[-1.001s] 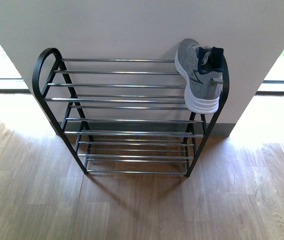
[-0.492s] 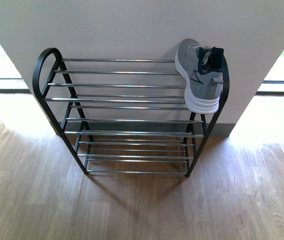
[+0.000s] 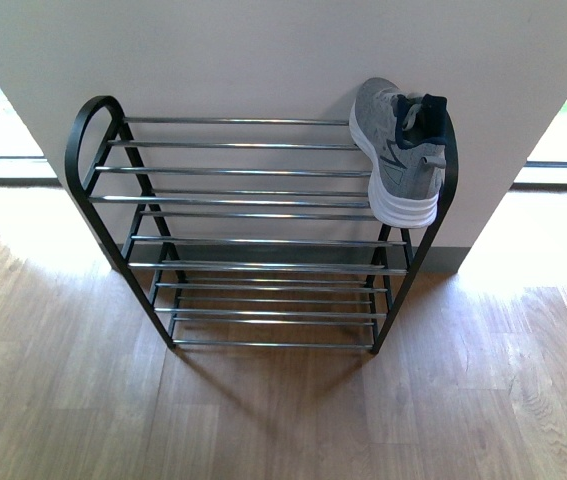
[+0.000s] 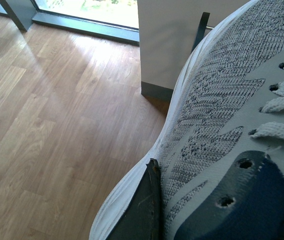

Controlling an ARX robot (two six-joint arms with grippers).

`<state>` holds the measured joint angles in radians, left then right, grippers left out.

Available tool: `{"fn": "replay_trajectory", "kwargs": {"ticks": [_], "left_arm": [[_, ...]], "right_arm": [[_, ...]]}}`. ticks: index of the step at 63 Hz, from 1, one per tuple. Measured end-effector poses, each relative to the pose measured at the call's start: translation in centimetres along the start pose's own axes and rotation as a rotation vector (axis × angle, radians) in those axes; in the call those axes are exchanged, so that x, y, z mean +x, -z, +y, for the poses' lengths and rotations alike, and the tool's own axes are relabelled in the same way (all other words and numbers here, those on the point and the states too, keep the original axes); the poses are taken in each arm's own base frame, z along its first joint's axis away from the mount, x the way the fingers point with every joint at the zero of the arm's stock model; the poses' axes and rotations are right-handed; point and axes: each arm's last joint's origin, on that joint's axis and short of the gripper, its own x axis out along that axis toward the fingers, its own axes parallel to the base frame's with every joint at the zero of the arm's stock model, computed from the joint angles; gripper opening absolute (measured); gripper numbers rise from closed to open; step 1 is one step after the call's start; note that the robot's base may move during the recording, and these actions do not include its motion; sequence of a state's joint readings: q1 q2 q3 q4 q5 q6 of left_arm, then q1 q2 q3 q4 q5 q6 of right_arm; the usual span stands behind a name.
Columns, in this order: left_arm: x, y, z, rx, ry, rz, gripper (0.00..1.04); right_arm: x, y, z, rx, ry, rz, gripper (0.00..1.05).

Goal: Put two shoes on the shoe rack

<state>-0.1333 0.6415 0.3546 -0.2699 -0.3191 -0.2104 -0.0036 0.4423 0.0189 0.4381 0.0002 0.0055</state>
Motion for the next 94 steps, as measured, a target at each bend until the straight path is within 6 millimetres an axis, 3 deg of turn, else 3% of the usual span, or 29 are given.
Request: {"fn": "replay_trajectory", "kwargs": {"ticks": [60, 87, 94], "left_arm": [[0.0, 0.0, 0.0, 0.0, -0.001, 0.0, 0.02], [0.0, 0.0, 0.0, 0.0, 0.0, 0.0, 0.02], [0.0, 0.0, 0.0, 0.0, 0.0, 0.0, 0.02]], "right_arm": [[-2.9, 0.2, 0.0, 0.0, 0.0, 0.001, 0.02], [-2.9, 0.2, 0.0, 0.0, -0.001, 0.0, 0.02], [-2.9, 0.2, 0.0, -0.001, -0.001, 0.0, 0.19]]}}
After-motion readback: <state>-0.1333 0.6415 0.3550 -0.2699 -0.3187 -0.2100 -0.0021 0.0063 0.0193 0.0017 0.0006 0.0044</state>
